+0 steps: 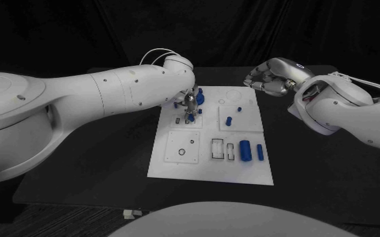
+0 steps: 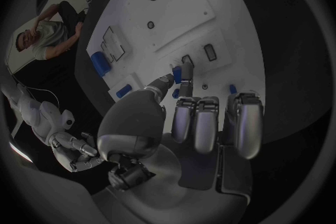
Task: Assemble the parts on the task board
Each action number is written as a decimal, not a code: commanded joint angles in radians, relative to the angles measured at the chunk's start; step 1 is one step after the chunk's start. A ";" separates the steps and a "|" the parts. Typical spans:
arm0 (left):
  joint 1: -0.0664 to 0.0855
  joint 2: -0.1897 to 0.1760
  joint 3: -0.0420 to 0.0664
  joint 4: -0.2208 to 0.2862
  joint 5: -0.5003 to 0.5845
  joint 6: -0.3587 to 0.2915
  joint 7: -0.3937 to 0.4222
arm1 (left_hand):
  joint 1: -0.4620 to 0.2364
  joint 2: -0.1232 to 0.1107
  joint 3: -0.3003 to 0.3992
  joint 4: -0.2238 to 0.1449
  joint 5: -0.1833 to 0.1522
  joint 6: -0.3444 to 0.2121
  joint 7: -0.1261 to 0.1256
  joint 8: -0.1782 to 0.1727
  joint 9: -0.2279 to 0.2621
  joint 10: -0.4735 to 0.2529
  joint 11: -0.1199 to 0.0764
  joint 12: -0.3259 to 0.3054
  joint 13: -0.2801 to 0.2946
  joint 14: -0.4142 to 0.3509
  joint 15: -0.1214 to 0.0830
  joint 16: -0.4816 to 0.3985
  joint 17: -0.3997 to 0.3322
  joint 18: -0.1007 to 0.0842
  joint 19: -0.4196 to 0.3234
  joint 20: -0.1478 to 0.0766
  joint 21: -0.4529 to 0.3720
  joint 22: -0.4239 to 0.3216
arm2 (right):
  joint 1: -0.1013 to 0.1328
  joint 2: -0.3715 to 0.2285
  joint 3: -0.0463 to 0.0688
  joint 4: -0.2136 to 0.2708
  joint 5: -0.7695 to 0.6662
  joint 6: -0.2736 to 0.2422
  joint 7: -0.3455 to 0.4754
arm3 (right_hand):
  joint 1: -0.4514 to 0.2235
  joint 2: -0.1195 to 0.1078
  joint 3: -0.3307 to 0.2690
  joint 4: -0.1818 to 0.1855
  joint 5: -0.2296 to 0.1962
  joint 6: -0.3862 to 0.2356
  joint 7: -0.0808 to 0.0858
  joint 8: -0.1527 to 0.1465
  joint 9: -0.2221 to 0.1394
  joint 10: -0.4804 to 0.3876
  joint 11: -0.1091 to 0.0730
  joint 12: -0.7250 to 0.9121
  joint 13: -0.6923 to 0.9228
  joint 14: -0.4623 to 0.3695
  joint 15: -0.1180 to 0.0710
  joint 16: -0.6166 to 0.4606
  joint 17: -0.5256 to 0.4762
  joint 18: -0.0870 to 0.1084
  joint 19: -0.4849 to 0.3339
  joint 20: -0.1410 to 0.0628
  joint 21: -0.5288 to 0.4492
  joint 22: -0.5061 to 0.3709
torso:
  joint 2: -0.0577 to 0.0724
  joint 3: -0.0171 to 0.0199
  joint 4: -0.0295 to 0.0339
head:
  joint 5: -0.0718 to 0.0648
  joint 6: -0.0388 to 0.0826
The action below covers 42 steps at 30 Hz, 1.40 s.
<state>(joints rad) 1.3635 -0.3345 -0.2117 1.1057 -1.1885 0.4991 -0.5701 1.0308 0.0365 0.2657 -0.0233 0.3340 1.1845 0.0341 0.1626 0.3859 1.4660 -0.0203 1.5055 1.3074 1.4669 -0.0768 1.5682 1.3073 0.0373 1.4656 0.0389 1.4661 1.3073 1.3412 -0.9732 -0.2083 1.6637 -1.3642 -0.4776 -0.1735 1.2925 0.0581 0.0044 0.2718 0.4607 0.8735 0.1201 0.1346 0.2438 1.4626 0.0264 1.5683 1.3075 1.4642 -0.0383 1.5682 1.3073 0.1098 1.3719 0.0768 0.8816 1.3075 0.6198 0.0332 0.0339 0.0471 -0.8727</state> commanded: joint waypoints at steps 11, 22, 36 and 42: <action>0.002 -0.059 0.000 0.054 0.000 -0.043 -0.070 | -0.027 -0.006 0.026 0.009 0.006 0.000 -0.003 0.009 0.026 0.063 -0.013 0.000 0.210 0.104 -0.013 0.003 0.264 -0.002 0.018 -0.014 -0.002 0.162 | -0.008 0.003 0.001 -0.004 -0.003 0.007 -0.018 | 0.009 -0.002 0.006 0.002 0.007 0.004 0.001 -0.001 0.001 0.108 0.006 0.002 0.263 0.107 0.006 0.003 0.263 0.011 -0.008 -0.001 -0.010 0.102 | -0.007 0.0045 0.0014 | 0.003 0.000; 0.002 -0.077 0.000 0.075 0.000 -0.079 -0.056 | -0.028 -0.012 0.042 0.003 0.022 -0.002 -0.004 0.010 0.040 0.062 -0.013 -0.003 0.208 0.104 -0.017 0.003 0.264 -0.001 0.016 -0.017 -0.008 0.159 | -0.013 0.008 0.001 -0.007 -0.003 0.012 -0.021 | 0.015 -0.003 0.009 0.001 0.013 0.004 0.001 -0.001 0.000 0.108 0.007 0.002 0.263 0.107 0.007 0.003 0.263 0.011 -0.011 -0.001 -0.018 0.101 | -0.017 0.0090 0.0029 | 0.009 0.000; 0.002 -0.108 0.000 0.096 0.000 -0.112 -0.052 | -0.090 -0.025 0.024 0.045 -0.078 -0.002 -0.002 0.012 0.069 0.061 -0.012 -0.007 0.204 0.104 -0.016 0.003 0.264 -0.001 0.016 -0.018 -0.014 0.158 | -0.017 0.002 0.001 -0.005 -0.003 0.012 -0.018 | 0.036 -0.019 0.010 -0.009 -0.015 0.007 0.002 -0.001 0.001 0.108 0.007 0.002 0.263 0.107 0.007 0.003 0.263 0.012 -0.012 -0.001 -0.023 0.100 | -0.015 0.0083 0.0021 | 0.004 0.000; 0.002 -0.152 0.000 0.149 0.000 -0.181 -0.013 | -0.140 -0.026 -0.022 0.105 -0.191 -0.032 0.005 0.023 0.105 0.066 -0.007 0.002 0.212 0.104 -0.010 0.003 0.264 -0.001 0.018 -0.013 -0.015 0.161 | -0.018 0.007 0.001 0.002 -0.030 0.006 -0.032 | 0.075 -0.055 0.002 -0.042 -0.084 0.013 0.001 -0.001 0.002 0.108 0.005 0.002 0.263 0.107 0.004 0.003 0.263 0.005 0.007 -0.003 0.017 0.111 | -0.015 0.0090 0.0012 | 0.003 0.000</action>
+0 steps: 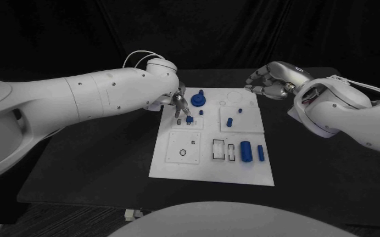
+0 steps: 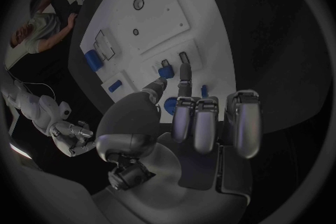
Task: Assemble the parts on the task board
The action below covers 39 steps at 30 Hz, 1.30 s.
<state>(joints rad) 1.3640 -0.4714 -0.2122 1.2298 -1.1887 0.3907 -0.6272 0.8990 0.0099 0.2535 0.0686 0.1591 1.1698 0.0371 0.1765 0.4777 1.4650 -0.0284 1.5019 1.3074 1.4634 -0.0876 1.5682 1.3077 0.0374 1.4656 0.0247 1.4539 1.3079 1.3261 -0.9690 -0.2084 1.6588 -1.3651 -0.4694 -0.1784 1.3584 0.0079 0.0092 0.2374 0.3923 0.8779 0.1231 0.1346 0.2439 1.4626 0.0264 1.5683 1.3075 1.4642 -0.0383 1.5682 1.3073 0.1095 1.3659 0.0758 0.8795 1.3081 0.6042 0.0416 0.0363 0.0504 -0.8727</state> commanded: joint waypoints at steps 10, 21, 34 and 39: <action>0.002 -0.152 0.001 0.127 0.157 -0.189 0.171 | 0.052 0.013 -0.064 0.058 0.070 -0.266 0.011 0.247 0.347 0.090 0.007 0.045 0.243 0.107 0.011 0.003 0.263 -0.007 0.036 0.011 0.015 0.187 | -0.004 0.049 0.001 0.016 -0.129 0.002 -0.091 | 0.012 -0.029 -0.028 -0.026 -0.034 0.010 -0.005 -0.004 0.002 0.108 0.001 0.002 0.263 0.107 -0.001 0.003 0.263 -0.017 0.070 -0.009 0.159 0.142 | -0.001 -0.0007 -0.0005 | -0.006 0.000; 0.007 -0.337 0.001 0.217 0.219 -0.220 0.282 | 0.148 0.008 -0.077 0.040 0.202 -0.436 0.033 0.334 0.453 0.106 0.020 0.069 0.263 0.107 0.022 0.003 0.263 -0.013 0.050 0.020 0.034 0.207 | -0.022 0.218 0.001 -0.020 -0.225 0.085 -0.187 | 0.007 -0.048 -0.017 -0.053 0.042 -0.006 -0.007 0.005 0.037 0.108 -0.003 0.002 0.263 0.107 -0.006 0.003 0.263 -0.025 0.093 -0.015 0.218 0.152 | 0.002 -0.0070 0.0011 | 0.005 0.000; 0.017 -0.388 0.000 0.244 0.223 -0.240 0.332 | 0.197 0.004 -0.073 0.019 0.214 -0.513 0.052 0.357 0.464 0.106 0.036 0.069 0.263 0.107 0.036 0.003 0.263 -0.018 0.062 0.034 0.051 0.221 | -0.042 0.364 0.001 -0.061 -0.237 0.210 -0.235 | -0.031 -0.065 0.013 -0.075 0.005 -0.093 -0.002 0.076 0.130 0.108 0.007 0.002 0.263 0.107 0.000 0.003 0.263 -0.028 0.098 -0.013 0.233 0.153 | 0.005 -0.0125 0.0066 | -0.002 0.000; 0.016 -0.393 0.000 0.235 0.224 -0.257 0.356 | 0.206 0.004 -0.064 0.013 0.228 -0.540 0.057 0.365 0.466 0.106 0.039 0.069 0.263 0.107 0.039 0.003 0.263 -0.018 0.061 0.036 0.051 0.222 | -0.049 0.399 0.001 -0.084 -0.238 0.225 -0.249 | -0.047 -0.071 0.034 -0.096 0.014 -0.176 0.003 0.178 0.233 0.108 0.012 0.002 0.263 0.107 0.003 0.003 0.263 -0.028 0.099 -0.005 0.230 0.152 | 0.009 -0.0230 0.0098 | -0.024 0.000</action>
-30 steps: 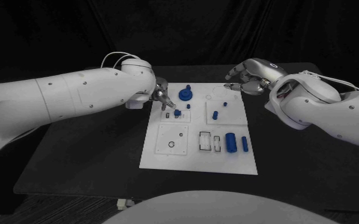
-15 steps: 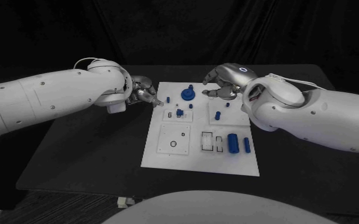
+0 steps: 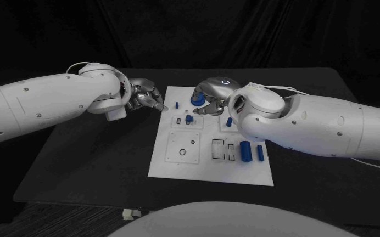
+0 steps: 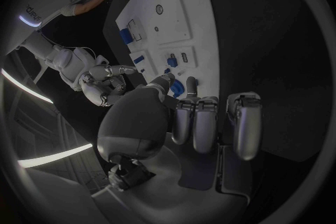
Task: Assemble the parts on the task board
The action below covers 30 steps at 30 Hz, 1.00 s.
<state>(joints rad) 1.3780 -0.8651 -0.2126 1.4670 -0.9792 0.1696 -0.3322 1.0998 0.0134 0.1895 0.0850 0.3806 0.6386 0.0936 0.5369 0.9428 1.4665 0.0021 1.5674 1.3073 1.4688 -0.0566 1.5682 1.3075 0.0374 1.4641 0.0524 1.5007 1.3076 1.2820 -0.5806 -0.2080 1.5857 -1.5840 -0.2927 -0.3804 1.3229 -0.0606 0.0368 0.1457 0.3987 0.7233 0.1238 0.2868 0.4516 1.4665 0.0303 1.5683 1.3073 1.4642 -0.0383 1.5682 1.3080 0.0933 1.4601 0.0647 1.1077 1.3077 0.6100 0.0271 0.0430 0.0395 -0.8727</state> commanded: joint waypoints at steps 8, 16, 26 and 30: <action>0.001 0.015 0.000 -0.017 0.014 -0.016 0.060 | 0.003 0.006 0.003 0.000 0.007 -0.008 0.001 0.012 0.001 0.104 0.010 0.003 0.263 0.102 0.010 0.003 0.263 -0.017 0.060 0.010 0.000 0.220 | -0.028 0.054 0.001 -0.057 -0.019 0.070 -0.054 | -0.027 -0.003 0.024 -0.016 0.032 -0.086 0.005 0.106 0.097 0.104 0.016 0.003 0.263 0.107 0.011 0.003 0.263 -0.010 0.004 0.008 -0.006 0.151 | 0.009 -0.0197 0.0032 | -0.014 0.000; 0.001 0.010 0.000 -0.010 0.014 0.007 0.047 | -0.011 0.004 -0.002 0.015 -0.017 -0.009 0.003 0.020 -0.004 0.104 0.015 0.003 0.263 0.102 0.014 0.003 0.263 -0.013 0.051 0.014 -0.013 0.213 | -0.058 0.095 0.001 -0.105 -0.019 0.086 -0.051 | -0.036 -0.009 0.048 -0.027 0.114 -0.099 0.022 0.106 0.086 0.104 0.033 0.003 0.263 0.107 0.027 0.003 0.263 -0.011 0.004 0.021 -0.006 0.151 | 0.010 -0.0273 0.0008 | 0.002 0.000; 0.001 0.005 0.000 -0.007 0.014 0.026 0.034 | -0.014 0.007 -0.002 0.020 -0.022 -0.005 0.003 0.025 -0.006 0.104 0.016 0.003 0.263 0.102 0.015 0.003 0.263 -0.010 0.043 0.016 -0.026 0.206 | -0.069 0.128 0.001 -0.155 -0.019 0.083 -0.041 | -0.060 -0.009 0.065 -0.021 0.155 -0.115 0.029 0.090 0.068 0.104 0.039 0.003 0.263 0.107 0.032 0.003 0.263 -0.010 0.003 0.027 -0.008 0.151 | 0.009 -0.0289 0.0009 | 0.016 0.000; 0.001 0.004 0.000 -0.006 0.014 0.028 0.031 | -0.013 0.007 -0.001 0.021 -0.022 -0.004 0.002 0.027 -0.007 0.104 0.015 0.003 0.263 0.102 0.016 0.003 0.263 -0.007 0.037 0.016 -0.034 0.201 | -0.070 0.137 0.001 -0.172 -0.019 0.088 -0.037 | -0.064 -0.007 0.067 -0.020 0.157 -0.113 0.029 0.089 0.065 0.104 0.040 0.003 0.263 0.107 0.033 0.003 0.263 -0.010 0.003 0.028 -0.010 0.150 | 0.010 -0.0297 0.0014 | 0.014 0.000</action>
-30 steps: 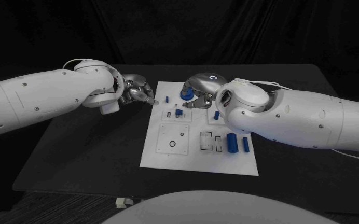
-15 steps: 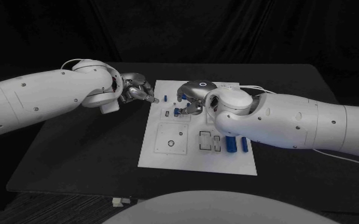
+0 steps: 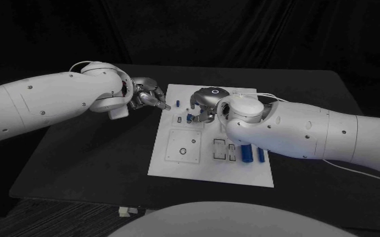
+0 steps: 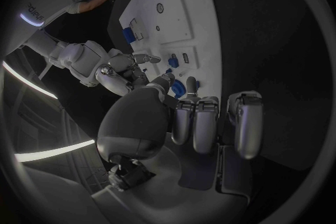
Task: Assemble the parts on the task board
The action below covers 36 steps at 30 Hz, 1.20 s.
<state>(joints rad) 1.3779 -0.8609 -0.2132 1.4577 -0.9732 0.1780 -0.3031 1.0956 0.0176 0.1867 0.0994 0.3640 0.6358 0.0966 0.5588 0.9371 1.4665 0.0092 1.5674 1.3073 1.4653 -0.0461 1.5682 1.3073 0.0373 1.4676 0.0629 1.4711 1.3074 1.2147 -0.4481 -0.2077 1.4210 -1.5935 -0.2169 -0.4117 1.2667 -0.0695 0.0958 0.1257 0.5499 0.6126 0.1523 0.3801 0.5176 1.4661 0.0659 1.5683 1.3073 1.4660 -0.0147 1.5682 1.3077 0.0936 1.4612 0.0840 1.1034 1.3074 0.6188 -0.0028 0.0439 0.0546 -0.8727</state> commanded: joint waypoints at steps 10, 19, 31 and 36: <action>0.001 -0.001 0.001 0.004 0.008 0.021 0.001 | -0.004 0.003 0.006 0.007 0.003 0.000 -0.001 0.008 -0.006 0.104 0.008 0.003 0.263 0.106 0.005 0.003 0.263 -0.004 0.027 0.007 -0.014 0.196 | -0.007 0.023 0.001 -0.037 -0.009 0.012 0.003 | -0.019 -0.001 0.015 0.001 -0.022 0.001 0.003 -0.012 -0.015 0.105 0.006 0.002 0.264 0.105 0.012 0.003 0.263 -0.009 0.000 0.011 -0.010 0.149 | 0.000 -0.0016 -0.0005 | -0.004 0.000; 0.001 -0.003 0.001 0.005 0.008 0.013 0.004 | -0.003 0.003 0.007 0.007 0.006 0.002 -0.002 0.010 -0.008 0.104 0.008 0.003 0.263 0.106 0.005 0.003 0.263 -0.004 0.025 0.007 -0.017 0.195 | -0.017 0.031 0.001 -0.054 -0.009 0.006 0.026 | -0.031 -0.003 0.019 0.000 -0.065 0.005 0.004 -0.018 -0.030 0.105 0.007 0.002 0.264 0.105 0.013 0.003 0.263 -0.007 -0.002 0.013 -0.018 0.147 | 0.000 -0.0013 -0.0016 | -0.002 0.000; 0.001 -0.005 0.001 0.003 0.008 0.019 0.002 | -0.002 0.004 0.008 0.009 0.007 0.006 -0.002 0.012 -0.009 0.104 0.008 0.003 0.263 0.106 0.005 0.003 0.263 -0.001 0.018 0.007 -0.028 0.189 | -0.024 0.040 0.001 -0.069 0.004 0.022 0.044 | -0.031 -0.003 0.023 -0.004 -0.080 -0.001 0.006 -0.026 -0.040 0.105 0.009 0.002 0.264 0.105 0.014 0.003 0.263 -0.005 -0.005 0.014 -0.028 0.145 | 0.000 -0.0020 -0.0008 | 0.000 0.000; 0.001 -0.005 0.001 0.003 0.008 0.022 0.002 | -0.002 0.005 0.009 0.011 0.006 0.006 -0.002 0.013 -0.011 0.104 0.008 0.003 0.263 0.106 0.005 0.003 0.263 0.000 0.015 0.007 -0.032 0.187 | -0.025 0.048 0.001 -0.079 0.005 0.024 0.046 | -0.019 0.001 0.034 -0.015 -0.065 0.004 0.006 -0.029 -0.047 0.105 0.010 0.002 0.264 0.105 0.015 0.003 0.263 -0.005 -0.007 0.015 -0.032 0.144 | 0.000 -0.0020 -0.0013 | 0.002 0.000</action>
<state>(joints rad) 1.3779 -0.8663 -0.2133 1.4593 -0.9724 0.1892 -0.3083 1.0954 0.0173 0.1949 0.1075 0.3678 0.6358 0.0965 0.5673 0.9277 1.4664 0.0090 1.5674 1.3073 1.4652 -0.0462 1.5682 1.3073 0.0374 1.4675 0.0628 1.4438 1.3073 1.1920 -0.4026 -0.2077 1.3447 -1.5891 -0.2044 -0.3740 1.2431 -0.0722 0.1262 0.1114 0.4806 0.6140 0.1536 0.3572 0.4716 1.4662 0.0658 1.5683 1.3080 1.4651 -0.0087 1.5682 1.3075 0.0938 1.4576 0.0947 1.0743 1.3081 0.6188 -0.0046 0.0428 0.0565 -0.8727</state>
